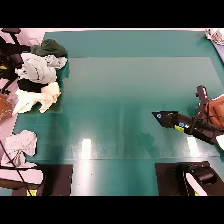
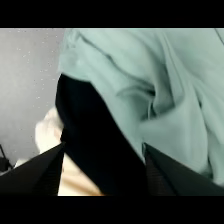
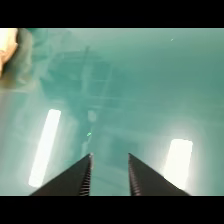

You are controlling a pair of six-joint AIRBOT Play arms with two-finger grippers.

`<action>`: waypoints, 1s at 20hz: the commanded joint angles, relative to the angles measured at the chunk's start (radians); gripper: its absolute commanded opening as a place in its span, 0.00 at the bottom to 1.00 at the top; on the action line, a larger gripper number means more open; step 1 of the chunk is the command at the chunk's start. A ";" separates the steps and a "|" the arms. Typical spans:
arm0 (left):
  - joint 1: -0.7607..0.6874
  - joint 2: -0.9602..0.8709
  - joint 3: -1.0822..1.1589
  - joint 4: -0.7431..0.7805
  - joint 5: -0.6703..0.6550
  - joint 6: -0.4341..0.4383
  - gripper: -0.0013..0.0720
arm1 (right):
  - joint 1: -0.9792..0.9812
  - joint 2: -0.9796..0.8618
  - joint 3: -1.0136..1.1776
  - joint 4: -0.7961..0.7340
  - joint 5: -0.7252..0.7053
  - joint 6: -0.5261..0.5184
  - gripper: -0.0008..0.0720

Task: Fold the shirts.

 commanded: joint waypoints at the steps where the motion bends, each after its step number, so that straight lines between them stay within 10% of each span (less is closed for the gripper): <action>1: 0.064 -0.135 0.053 -0.192 0.113 0.185 0.80 | 0.001 0.000 0.001 0.033 0.012 0.076 0.45; 6: 0.093 -0.179 0.053 -0.548 0.224 0.330 0.79 | 0.001 0.000 0.001 0.034 0.028 0.127 0.45; 9: 0.093 -0.198 0.053 -0.602 0.257 0.332 0.41 | 0.001 0.000 0.001 0.034 0.040 0.145 0.45; 11: 0.093 -0.223 0.053 -0.632 0.267 0.332 0.40 | 0.001 0.000 0.001 0.033 0.060 0.146 0.45; 13: 0.093 -0.239 0.053 -0.698 0.269 0.355 0.05 | 0.001 0.000 0.001 0.033 0.079 0.146 0.45; 20: 0.074 -0.105 0.321 -0.821 0.005 0.314 0.05 | -0.002 0.000 0.000 -0.033 0.045 0.145 0.44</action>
